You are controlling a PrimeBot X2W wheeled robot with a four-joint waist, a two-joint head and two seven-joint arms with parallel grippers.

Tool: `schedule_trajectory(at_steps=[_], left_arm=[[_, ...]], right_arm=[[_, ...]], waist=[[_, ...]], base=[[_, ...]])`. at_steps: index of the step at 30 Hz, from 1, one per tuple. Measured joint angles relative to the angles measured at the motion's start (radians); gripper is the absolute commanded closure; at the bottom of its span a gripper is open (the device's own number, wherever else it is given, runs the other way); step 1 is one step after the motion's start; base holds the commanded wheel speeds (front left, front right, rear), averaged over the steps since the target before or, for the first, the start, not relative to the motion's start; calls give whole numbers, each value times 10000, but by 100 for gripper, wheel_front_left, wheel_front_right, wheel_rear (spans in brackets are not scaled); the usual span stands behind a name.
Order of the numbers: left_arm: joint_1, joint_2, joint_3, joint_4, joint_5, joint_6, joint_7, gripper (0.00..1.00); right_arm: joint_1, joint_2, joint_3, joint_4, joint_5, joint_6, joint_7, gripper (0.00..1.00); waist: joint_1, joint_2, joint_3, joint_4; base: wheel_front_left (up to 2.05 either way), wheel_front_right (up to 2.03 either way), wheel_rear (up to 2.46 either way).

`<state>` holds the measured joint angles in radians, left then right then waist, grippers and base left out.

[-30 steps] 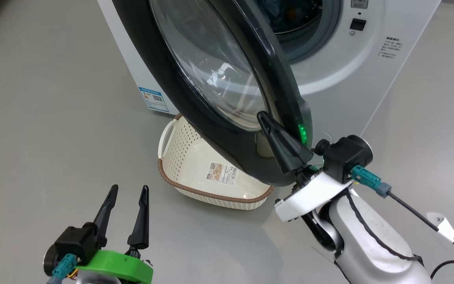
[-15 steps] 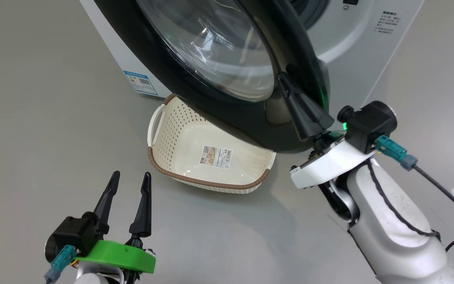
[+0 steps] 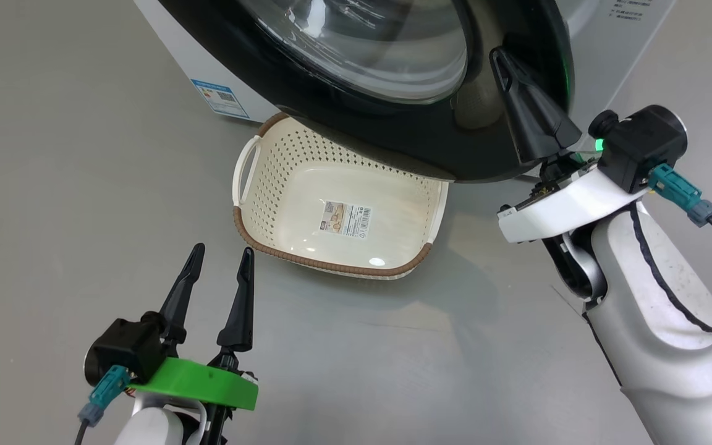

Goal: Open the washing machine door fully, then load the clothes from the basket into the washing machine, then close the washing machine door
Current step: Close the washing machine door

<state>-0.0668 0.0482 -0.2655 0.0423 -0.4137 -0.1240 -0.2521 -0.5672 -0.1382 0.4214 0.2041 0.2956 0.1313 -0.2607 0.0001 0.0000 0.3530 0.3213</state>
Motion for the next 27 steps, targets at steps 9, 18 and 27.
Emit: schedule_trajectory(at_steps=[9, 18, 27], left_arm=[[-224, -19, -146, -178, -107, 0, 0, 0], [-691, -56, -522, -236, -297, -2, 0, 0], [-1112, -92, -794, -234, -454, -2, 0, 0]], right_arm=[[-927, -566, -322, -46, -360, 2, 0, 100], [-1901, -1526, -589, 81, -608, 2, -4, 100], [-2919, -2096, -851, 800, -750, 23, -6, 100]], waist=[[0, 0, 669, 222], [1, 0, 1310, 632], [1, 0, 1675, 1174]], base=[[0, 0, 0], [0, 0, 0], [0, 0, 0]])
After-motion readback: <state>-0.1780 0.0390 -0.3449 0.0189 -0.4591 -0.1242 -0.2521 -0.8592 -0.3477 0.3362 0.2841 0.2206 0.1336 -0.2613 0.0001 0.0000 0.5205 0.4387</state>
